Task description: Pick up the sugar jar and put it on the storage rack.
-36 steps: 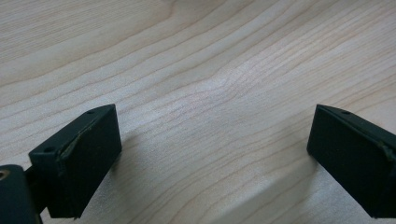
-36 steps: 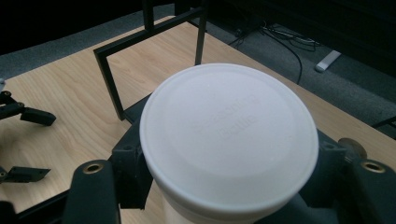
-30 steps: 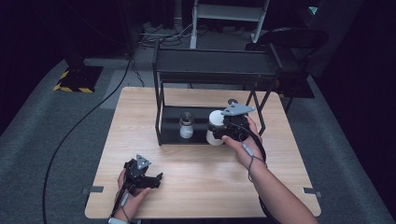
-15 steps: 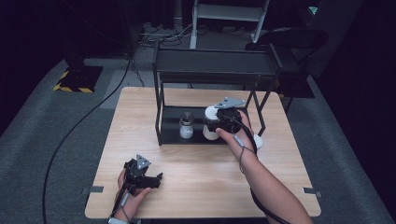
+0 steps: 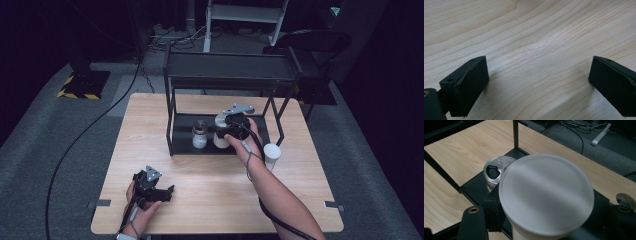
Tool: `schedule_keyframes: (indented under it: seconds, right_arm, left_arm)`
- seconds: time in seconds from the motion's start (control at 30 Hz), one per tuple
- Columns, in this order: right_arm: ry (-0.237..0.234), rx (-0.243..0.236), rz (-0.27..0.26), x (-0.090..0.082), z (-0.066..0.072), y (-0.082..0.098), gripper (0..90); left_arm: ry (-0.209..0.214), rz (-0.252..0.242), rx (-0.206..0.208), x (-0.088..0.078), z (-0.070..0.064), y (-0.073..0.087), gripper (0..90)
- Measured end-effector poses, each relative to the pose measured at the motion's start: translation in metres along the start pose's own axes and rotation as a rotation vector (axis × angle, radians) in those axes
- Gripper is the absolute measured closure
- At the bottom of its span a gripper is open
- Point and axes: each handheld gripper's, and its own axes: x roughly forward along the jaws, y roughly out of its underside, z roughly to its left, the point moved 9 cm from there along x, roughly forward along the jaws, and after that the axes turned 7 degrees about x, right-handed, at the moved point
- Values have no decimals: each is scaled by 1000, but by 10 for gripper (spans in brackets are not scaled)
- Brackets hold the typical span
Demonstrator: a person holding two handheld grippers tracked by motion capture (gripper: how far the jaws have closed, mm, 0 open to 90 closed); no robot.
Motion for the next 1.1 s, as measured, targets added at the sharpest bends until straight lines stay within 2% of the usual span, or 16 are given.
schedule_keyframes:
  seconds: [0.47,0.7,1.0,1.1]
  right_arm:
    - [26,31,35,25,-6,6,333]
    - [13,46,46,31,-9,10,332]
    - [1,78,38,30,-16,13,328]
    - [-10,84,26,28,-17,14,240]
  left_arm:
    - [-1,-1,1,0,0,0,28]
    - [-1,-1,1,0,0,0,28]
    - [-1,-1,1,0,0,0,28]
    - [0,1,1,0,0,0,28]
